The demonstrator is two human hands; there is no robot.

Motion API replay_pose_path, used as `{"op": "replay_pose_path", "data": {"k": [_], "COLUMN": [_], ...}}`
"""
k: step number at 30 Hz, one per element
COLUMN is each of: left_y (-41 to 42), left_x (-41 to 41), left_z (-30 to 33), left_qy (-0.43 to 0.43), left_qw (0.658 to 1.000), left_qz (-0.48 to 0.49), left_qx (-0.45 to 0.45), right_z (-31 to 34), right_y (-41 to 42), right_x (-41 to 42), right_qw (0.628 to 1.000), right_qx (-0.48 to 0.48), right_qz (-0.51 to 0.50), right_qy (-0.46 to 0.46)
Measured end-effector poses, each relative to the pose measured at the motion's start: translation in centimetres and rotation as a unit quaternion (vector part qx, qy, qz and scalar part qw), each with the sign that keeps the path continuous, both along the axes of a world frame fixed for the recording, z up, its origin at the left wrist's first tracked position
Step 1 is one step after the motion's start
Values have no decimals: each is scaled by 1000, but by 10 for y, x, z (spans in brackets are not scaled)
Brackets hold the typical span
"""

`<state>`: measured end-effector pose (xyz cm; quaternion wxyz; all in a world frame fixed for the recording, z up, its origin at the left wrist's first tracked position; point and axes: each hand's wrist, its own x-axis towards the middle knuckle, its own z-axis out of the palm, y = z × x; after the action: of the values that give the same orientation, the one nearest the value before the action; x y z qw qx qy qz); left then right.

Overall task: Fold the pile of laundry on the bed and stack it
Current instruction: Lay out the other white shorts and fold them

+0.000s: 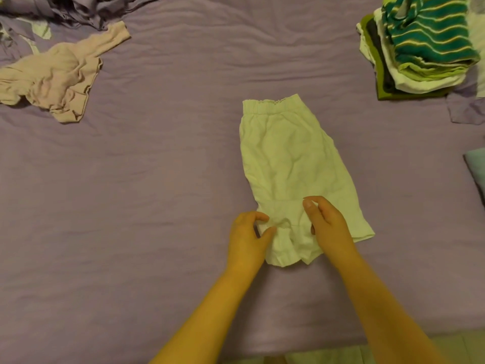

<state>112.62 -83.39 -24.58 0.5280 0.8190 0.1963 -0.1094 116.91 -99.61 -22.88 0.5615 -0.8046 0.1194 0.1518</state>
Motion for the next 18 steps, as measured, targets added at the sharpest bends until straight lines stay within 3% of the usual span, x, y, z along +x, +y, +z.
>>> {"op": "replay_pose_path", "data": {"k": [5, 9, 12, 18], "left_y": [-9, 4, 29, 74], "left_x": [7, 14, 22, 34], "left_z": [-3, 4, 13, 30], "left_qy": [32, -26, -50, 86], "left_qw": [994, 988, 994, 990], "left_qz": [-78, -103, -79, 0], "left_qx": [66, 116, 51, -110], "right_z": [6, 6, 5, 3], "right_y": [-1, -12, -15, 23], "right_x": [5, 13, 15, 4], "right_qw": [1000, 1000, 1000, 997], "right_qx": [5, 5, 2, -45], "right_qz": [-10, -17, -11, 16], "right_qy": [-17, -24, -25, -55]}}
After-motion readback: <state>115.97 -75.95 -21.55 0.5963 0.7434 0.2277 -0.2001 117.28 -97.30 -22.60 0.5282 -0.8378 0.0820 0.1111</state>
